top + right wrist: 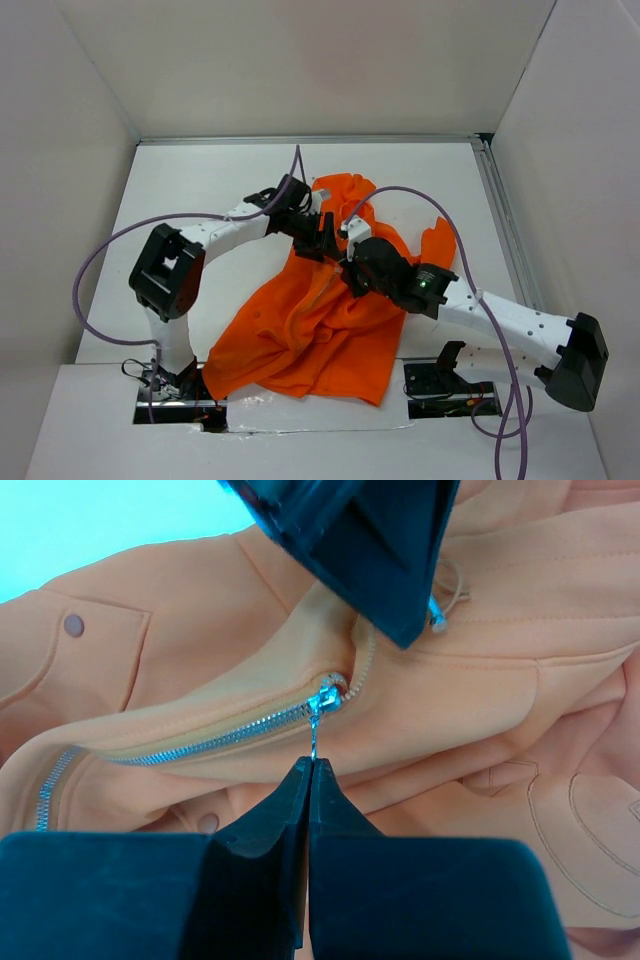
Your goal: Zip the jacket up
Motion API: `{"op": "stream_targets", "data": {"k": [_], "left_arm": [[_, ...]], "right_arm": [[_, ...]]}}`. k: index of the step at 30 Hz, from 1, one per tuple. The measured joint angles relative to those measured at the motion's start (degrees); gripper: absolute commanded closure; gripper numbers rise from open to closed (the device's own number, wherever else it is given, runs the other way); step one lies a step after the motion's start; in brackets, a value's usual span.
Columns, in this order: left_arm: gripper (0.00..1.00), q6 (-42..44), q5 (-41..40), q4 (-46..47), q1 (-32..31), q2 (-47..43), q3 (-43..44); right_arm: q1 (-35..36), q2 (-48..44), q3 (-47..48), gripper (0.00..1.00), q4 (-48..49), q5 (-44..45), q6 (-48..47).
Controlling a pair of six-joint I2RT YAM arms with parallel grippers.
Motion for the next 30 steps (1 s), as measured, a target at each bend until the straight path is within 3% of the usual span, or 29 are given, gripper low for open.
{"op": "stream_targets", "data": {"k": [1,2,4,30], "left_arm": [[0.53,-0.02,0.13,-0.35,-0.48,1.03,0.46],[0.64,-0.15,0.33,-0.85,-0.9,1.84,1.01],[1.0,0.42,0.44,-1.44,-1.64,2.91,2.12],[1.0,13.51,3.74,-5.92,-3.8,12.63,19.96]], "right_arm": [[0.04,0.0,0.0,1.0,0.0,0.15,0.07],[0.04,0.0,0.0,1.0,0.0,0.35,0.09],[0.07,0.11,0.0,1.0,0.0,0.7,0.11],[-1.38,11.63,0.98,1.0,8.83,-12.94,-1.86]]}}
